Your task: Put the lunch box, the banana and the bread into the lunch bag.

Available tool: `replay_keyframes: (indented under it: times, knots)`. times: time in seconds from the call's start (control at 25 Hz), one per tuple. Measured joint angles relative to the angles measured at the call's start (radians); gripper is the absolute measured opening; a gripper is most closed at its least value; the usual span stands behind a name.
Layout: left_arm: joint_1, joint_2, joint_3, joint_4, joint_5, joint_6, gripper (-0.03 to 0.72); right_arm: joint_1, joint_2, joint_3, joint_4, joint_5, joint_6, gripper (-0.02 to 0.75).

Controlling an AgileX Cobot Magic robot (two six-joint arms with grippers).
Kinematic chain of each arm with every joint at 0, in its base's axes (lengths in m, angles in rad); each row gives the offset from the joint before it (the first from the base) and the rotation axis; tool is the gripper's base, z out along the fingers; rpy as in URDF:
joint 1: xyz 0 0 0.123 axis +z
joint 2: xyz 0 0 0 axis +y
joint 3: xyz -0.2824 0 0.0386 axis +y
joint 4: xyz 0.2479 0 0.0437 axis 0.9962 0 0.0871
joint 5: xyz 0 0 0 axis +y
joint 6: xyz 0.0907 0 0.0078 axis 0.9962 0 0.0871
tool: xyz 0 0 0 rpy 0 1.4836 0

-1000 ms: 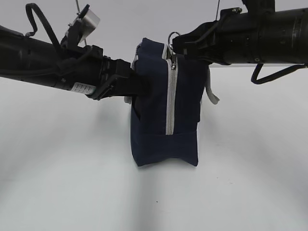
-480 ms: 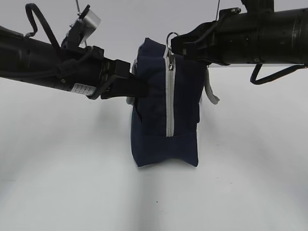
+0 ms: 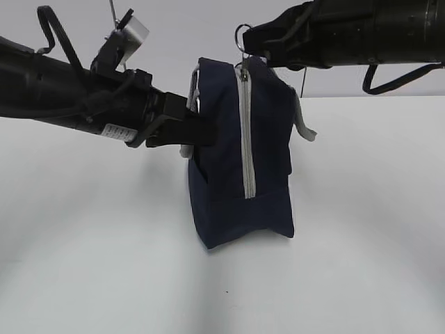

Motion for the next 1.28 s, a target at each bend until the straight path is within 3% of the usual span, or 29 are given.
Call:
replay_keyframes:
  times: [0.6, 1.04, 1.28]
  knots:
    - [0.000, 0.000, 0.000, 0.116, 0.036, 0.000, 0.004, -0.180, 0.191, -0.088, -0.101, 0.385, 0.025, -0.016]
    - [0.000, 0.000, 0.000, 0.137, 0.063, 0.000, 0.003, -0.184, 0.324, -0.295, -0.183, 0.427, 0.133, -0.016]
    - [0.001, 0.000, 0.000, 0.144, 0.110, 0.000, 0.003, -0.184, 0.340, -0.359, -0.203, 0.376, 0.145, -0.016]
